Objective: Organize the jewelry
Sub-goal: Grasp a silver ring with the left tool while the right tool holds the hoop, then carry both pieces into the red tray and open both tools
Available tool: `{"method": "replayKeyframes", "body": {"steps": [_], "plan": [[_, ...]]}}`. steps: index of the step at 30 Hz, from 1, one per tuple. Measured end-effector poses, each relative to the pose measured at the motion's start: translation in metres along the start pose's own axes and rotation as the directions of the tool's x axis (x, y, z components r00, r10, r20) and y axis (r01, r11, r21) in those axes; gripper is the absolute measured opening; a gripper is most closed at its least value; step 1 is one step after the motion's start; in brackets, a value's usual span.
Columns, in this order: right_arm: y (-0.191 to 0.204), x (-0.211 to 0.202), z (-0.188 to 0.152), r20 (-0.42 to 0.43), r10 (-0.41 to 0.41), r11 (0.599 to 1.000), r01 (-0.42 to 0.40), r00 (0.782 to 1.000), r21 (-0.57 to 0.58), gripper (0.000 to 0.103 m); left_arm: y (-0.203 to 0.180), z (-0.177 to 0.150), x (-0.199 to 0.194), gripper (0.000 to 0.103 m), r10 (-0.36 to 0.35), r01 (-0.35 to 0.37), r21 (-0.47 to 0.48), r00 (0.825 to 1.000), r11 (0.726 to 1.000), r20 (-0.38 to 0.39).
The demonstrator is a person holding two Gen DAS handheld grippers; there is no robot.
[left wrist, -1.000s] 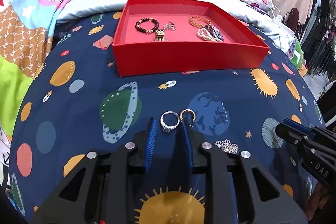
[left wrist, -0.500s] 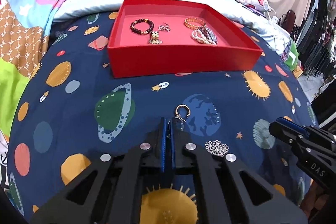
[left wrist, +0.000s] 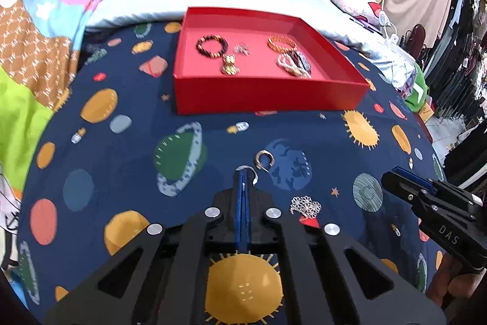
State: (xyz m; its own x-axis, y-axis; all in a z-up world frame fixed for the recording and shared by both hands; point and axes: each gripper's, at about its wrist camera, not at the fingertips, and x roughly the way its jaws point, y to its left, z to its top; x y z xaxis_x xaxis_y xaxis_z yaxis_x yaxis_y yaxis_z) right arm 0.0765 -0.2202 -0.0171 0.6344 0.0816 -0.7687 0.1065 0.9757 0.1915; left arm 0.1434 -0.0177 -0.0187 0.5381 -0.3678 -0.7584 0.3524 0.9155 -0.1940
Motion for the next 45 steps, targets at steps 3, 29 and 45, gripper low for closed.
{"method": "replayKeyframes", "body": {"steps": [3,29,45], "plan": [[0.001,0.001,-0.001,-0.003,0.002,1.000,-0.002,1.000,-0.002,0.020,-0.006,-0.003,0.007,0.042,0.035,-0.035,0.017,0.999,0.999,-0.001],[0.000,0.001,0.003,0.001,0.012,1.000,-0.012,1.000,0.003,0.020,-0.013,-0.005,0.012,0.008,0.031,-0.031,0.059,1.000,0.998,0.006],[0.015,-0.013,0.096,0.121,0.111,0.992,-0.102,0.986,-0.074,0.020,-0.018,0.079,-0.025,0.008,0.001,-0.014,0.080,0.986,0.997,0.164]]}}
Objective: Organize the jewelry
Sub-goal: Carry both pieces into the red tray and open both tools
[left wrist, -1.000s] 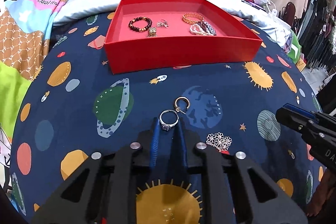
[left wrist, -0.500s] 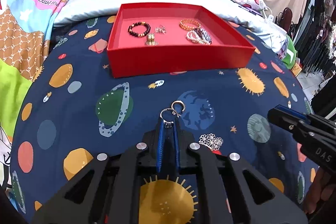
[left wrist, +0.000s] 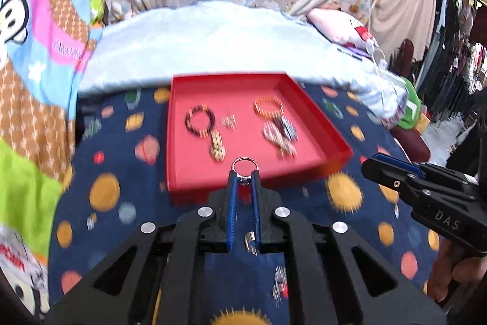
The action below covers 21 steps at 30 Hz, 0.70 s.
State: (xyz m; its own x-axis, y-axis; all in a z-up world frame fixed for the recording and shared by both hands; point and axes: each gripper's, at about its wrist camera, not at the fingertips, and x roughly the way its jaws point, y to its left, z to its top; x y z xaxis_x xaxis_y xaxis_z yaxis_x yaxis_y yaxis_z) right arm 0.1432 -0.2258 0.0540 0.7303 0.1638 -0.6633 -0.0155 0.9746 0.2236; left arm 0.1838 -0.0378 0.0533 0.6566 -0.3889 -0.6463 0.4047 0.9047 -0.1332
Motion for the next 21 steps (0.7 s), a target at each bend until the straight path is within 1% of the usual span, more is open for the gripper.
{"method": "replayKeyframes", "body": {"steps": [3,7,10,13,15,17,18,19,20,21], "plan": [[0.000,0.018,0.024,0.006,-0.010,1.000,0.010,1.000,-0.019,0.020,0.003,0.024,0.017,0.008,-0.003,0.003,-0.003,1.000,1.000,0.018],[-0.006,0.052,0.042,-0.021,-0.025,0.999,0.024,0.999,-0.023,0.020,0.005,0.041,0.050,0.008,0.013,-0.013,-0.007,1.000,1.000,0.006],[-0.014,0.078,0.044,-0.048,-0.051,0.998,0.050,0.998,-0.025,0.020,0.007,0.043,0.072,0.008,0.018,-0.018,-0.016,1.000,1.000,-0.017],[-0.023,0.100,0.041,-0.087,-0.060,0.998,0.059,0.994,-0.018,0.020,0.009,0.042,0.096,0.008,0.013,-0.016,-0.040,0.998,0.999,-0.058],[-0.027,0.112,0.039,-0.104,-0.072,0.997,0.071,0.992,-0.020,0.020,0.010,0.040,0.109,0.008,0.017,-0.021,-0.047,0.997,0.999,-0.081],[-0.028,0.116,0.038,-0.101,-0.084,0.996,0.082,0.991,-0.021,0.022,0.010,0.039,0.115,0.009,0.029,-0.034,-0.045,0.995,0.998,-0.091],[-0.029,0.116,0.039,-0.095,-0.087,0.996,0.085,0.992,-0.020,0.028,0.010,0.039,0.116,0.012,0.041,-0.046,-0.046,0.995,0.998,-0.087],[-0.030,0.113,0.040,-0.084,-0.091,0.996,0.090,0.992,-0.015,0.035,0.010,0.038,0.115,0.018,0.060,-0.064,-0.043,0.995,0.997,-0.082],[-0.030,0.107,0.040,-0.069,-0.096,0.995,0.095,0.993,-0.012,0.038,0.010,0.039,0.113,0.033,0.074,-0.077,-0.034,0.994,0.996,-0.079],[-0.030,0.101,0.041,-0.057,-0.101,0.995,0.100,0.993,-0.013,0.039,0.009,0.040,0.108,0.043,0.087,-0.089,-0.022,0.994,0.996,-0.072]]}}
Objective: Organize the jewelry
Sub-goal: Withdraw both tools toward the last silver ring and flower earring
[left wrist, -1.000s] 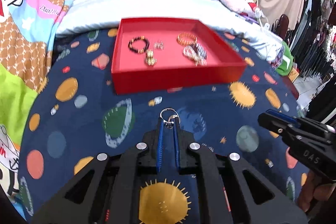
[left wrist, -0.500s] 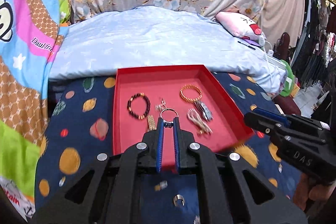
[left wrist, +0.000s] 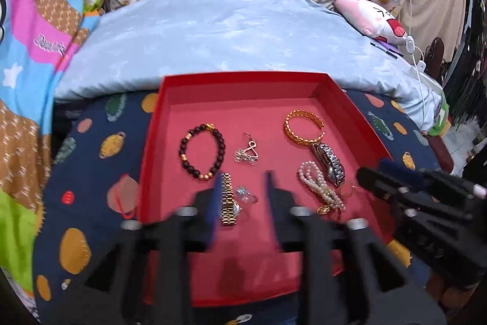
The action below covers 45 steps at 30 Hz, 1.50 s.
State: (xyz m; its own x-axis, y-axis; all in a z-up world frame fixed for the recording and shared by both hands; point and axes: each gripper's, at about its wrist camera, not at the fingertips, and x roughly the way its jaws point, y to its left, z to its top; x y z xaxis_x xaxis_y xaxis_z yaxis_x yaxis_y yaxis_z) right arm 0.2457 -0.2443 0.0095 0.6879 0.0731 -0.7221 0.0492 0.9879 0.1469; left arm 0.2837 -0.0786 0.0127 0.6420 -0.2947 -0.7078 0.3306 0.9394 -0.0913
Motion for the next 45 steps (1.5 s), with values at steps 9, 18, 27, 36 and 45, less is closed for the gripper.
{"method": "replayKeyframes", "body": {"steps": [9,18,27,36,45], "plan": [[-0.005,-0.097,-0.046,0.064,-0.045,0.999,0.045,0.997,0.000,0.053,0.021,-0.027,-0.085,0.067,0.055,-0.053,-0.026,0.996,0.998,0.072],[-0.020,-0.145,-0.143,-0.028,-0.076,0.993,0.078,0.997,0.088,0.053,0.033,-0.112,-0.126,0.068,0.042,-0.044,-0.042,0.998,0.998,-0.037],[-0.014,-0.154,-0.182,-0.068,-0.109,0.990,0.114,0.992,0.081,0.053,-0.006,-0.156,-0.117,0.068,-0.028,0.025,-0.027,0.993,0.999,-0.114],[-0.013,-0.151,-0.193,-0.087,-0.074,0.992,0.082,0.993,0.100,0.053,-0.033,-0.163,-0.091,0.063,-0.024,0.024,-0.002,0.988,1.000,-0.149],[-0.010,-0.145,-0.189,-0.090,-0.046,0.993,0.055,0.995,0.107,0.054,-0.036,-0.164,-0.085,0.032,-0.001,0.004,0.025,0.991,1.000,-0.135]]}}
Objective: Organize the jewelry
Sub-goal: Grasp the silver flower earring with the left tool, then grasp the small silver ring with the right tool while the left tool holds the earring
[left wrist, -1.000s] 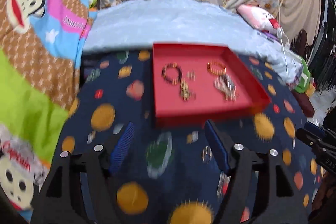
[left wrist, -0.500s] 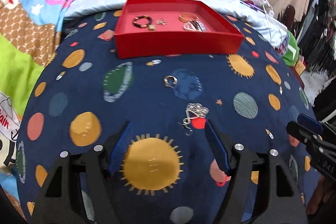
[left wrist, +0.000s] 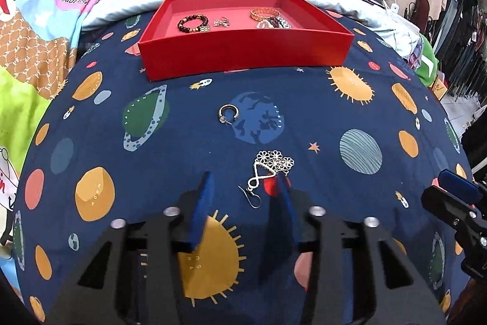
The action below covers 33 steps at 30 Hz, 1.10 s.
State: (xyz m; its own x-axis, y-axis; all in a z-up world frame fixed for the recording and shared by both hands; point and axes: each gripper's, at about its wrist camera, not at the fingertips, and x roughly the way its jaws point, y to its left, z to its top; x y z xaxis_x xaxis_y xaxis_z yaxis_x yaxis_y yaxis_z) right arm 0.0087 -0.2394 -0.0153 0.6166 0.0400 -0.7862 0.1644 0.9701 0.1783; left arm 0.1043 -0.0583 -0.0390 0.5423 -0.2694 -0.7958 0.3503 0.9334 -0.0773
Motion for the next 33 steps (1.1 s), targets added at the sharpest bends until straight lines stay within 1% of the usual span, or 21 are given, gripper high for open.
{"method": "replayKeyframes", "body": {"steps": [1,3,6,8,13,22,29,33], "plan": [[0.001,0.000,0.000,0.001,0.002,1.000,-0.002,1.000,-0.003,0.054,0.001,0.000,0.000,0.029,-0.004,0.004,-0.005,1.000,1.000,0.000],[0.004,0.002,0.002,0.002,0.008,1.000,-0.008,1.000,-0.006,0.054,0.003,0.001,0.000,0.018,-0.007,0.007,-0.009,1.000,1.000,-0.002],[0.009,0.003,0.003,0.003,0.014,1.000,-0.014,1.000,-0.012,0.053,0.006,0.001,0.000,0.010,-0.006,0.006,-0.011,1.000,1.000,-0.005],[0.012,0.005,0.004,0.001,0.020,1.000,-0.020,1.000,-0.016,0.053,0.008,0.001,-0.002,0.008,-0.016,0.016,-0.020,1.000,1.000,-0.007],[0.025,0.009,0.011,0.001,0.034,0.999,-0.034,0.999,-0.036,0.054,0.015,0.002,-0.008,0.007,-0.020,0.020,-0.034,1.000,0.999,-0.005],[0.055,0.025,0.023,-0.005,0.071,0.994,-0.071,0.997,-0.080,0.054,0.039,0.004,-0.019,0.005,0.010,-0.010,-0.080,1.000,0.997,-0.007],[0.084,0.045,0.041,-0.007,0.099,0.988,-0.099,0.995,-0.121,0.054,0.071,0.006,-0.029,0.004,0.026,-0.024,-0.135,1.000,0.991,0.011],[0.101,0.067,0.054,-0.028,0.118,0.984,-0.121,0.993,-0.132,0.053,0.091,0.008,-0.038,0.004,0.038,-0.033,-0.164,0.999,0.986,0.028]]}}
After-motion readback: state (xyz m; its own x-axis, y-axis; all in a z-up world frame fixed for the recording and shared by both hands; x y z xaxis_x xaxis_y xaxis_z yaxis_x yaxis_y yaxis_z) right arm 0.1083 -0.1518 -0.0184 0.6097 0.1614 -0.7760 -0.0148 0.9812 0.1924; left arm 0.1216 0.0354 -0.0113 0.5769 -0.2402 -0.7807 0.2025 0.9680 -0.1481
